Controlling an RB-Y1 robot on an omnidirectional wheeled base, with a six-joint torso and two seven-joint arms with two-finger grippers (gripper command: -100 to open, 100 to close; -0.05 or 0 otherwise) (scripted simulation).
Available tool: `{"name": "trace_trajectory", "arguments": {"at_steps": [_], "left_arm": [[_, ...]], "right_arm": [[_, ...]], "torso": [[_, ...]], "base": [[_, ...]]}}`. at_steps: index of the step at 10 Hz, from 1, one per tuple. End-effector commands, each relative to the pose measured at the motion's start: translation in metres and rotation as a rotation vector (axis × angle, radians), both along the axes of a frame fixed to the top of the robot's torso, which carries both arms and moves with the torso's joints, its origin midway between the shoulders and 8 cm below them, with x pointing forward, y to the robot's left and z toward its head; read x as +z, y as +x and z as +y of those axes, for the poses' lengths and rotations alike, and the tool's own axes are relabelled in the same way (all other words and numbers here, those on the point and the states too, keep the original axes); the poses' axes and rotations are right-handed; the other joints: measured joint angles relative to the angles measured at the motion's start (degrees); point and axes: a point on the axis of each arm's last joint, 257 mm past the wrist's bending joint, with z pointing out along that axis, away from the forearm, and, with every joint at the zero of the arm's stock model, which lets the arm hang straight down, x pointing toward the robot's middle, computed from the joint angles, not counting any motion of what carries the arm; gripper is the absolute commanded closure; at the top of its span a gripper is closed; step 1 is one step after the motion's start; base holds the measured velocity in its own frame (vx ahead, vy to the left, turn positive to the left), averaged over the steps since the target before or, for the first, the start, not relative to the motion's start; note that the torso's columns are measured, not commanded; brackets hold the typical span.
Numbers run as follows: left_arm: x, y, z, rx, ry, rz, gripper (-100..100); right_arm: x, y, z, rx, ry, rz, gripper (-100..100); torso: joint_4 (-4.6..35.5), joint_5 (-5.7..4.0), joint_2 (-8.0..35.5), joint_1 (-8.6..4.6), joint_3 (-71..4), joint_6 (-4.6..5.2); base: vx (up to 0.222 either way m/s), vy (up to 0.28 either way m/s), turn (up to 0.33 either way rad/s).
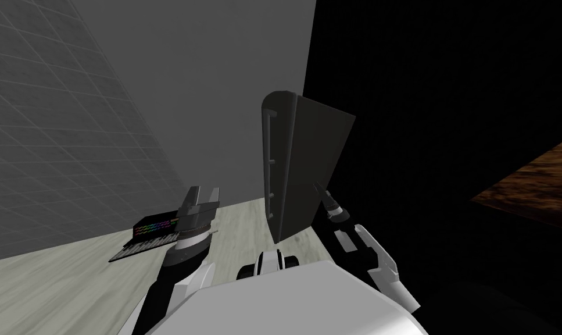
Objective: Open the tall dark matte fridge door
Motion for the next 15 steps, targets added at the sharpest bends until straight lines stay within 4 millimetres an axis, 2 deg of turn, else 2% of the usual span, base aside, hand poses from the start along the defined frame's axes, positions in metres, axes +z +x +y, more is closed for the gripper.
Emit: {"name": "trace_trajectory", "arguments": {"at_steps": [1,6,9,11,12,13,14,15], "left_arm": [[0.0,0.0,0.0,0.0,0.0,0.0,0],[0.0,0.0,0.0,0.0,0.0,0.0,0],[0.0,0.0,0.0,0.0,0.0,0.0,0],[0.0,0.0,0.0,0.0,0.0,0.0,0],[0.0,0.0,0.0,0.0,0.0,0.0,0],[0.0,0.0,0.0,0.0,0.0,0.0,0],[0.0,0.0,0.0,0.0,0.0,0.0,0],[0.0,0.0,0.0,0.0,0.0,0.0,0]], "right_arm": [[-0.003,0.006,-0.006,-0.015,-0.115,-0.002,-100],[-0.004,0.016,-0.013,-0.024,-0.311,-0.007,-100],[-0.003,0.026,-0.028,-0.058,-0.458,-0.022,-100],[-0.002,0.027,-0.026,-0.044,-0.496,-0.021,-100],[0.0,0.033,-0.034,-0.066,-0.565,-0.031,-100],[0.001,0.033,-0.033,-0.057,-0.59,-0.031,-100],[0.003,0.039,-0.043,-0.083,-0.652,-0.042,-100],[0.005,0.04,-0.041,-0.073,-0.682,-0.043,-100]], "torso": [[0.0,-0.01,0.0,-0.04,0.0,0.0],[0.0,0.0,0.0,0.0,0.0,0.0],[0.0,0.01,0.0,-0.01,0.0,0.0],[0.0,0.0,0.0,-0.03,0.0,0.0],[0.0,-0.03,0.0,-0.12,0.0,0.01],[0.0,-0.02,0.0,-0.05,0.0,0.01],[0.0,0.0,0.0,0.0,0.0,0.0],[0.0,0.03,0.0,0.09,0.0,-0.01]], "base": [[0.022,0.075,0.001],[0.008,0.067,-0.001],[0.019,0.075,0.0],[0.009,0.051,-0.001],[0.012,0.049,0.003],[0.01,0.055,-0.004],[0.007,0.08,0.0],[0.008,0.072,0.0]]}}
